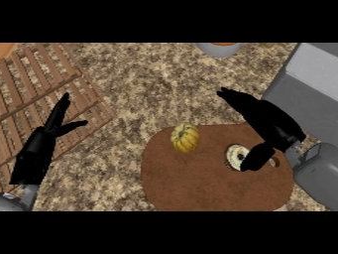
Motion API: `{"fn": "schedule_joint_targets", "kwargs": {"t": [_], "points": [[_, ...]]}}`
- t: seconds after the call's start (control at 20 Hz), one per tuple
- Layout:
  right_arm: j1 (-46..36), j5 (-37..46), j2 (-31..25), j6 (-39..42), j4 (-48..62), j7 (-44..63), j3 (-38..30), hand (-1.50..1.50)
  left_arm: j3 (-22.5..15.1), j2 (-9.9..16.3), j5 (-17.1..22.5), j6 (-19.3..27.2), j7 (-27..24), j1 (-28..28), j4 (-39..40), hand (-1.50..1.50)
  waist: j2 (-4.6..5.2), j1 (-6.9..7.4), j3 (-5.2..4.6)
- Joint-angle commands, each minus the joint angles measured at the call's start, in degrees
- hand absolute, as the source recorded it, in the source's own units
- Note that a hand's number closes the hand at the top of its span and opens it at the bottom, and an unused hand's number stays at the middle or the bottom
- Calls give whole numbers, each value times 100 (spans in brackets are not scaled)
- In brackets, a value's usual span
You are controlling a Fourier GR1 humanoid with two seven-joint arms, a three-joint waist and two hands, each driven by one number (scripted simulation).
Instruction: Pick the squash from the cutting board and place it in the cardboard box
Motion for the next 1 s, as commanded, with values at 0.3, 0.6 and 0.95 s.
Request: {"fn": "schedule_joint_targets", "kwargs": {"t": [0.3,0.6,0.95], "points": [[-1292,-113,153,2247,506,1610,687,-150,504,505,-233,296,352,18,868,0,132,285,-73],[-1719,-553,930,3034,1011,2422,759,-150,532,447,-270,358,380,-18,953,0,114,144,-59],[-2294,-529,1742,3392,1817,2917,815,-150,482,432,-316,365,354,36,968,0,136,133,-52]]}}
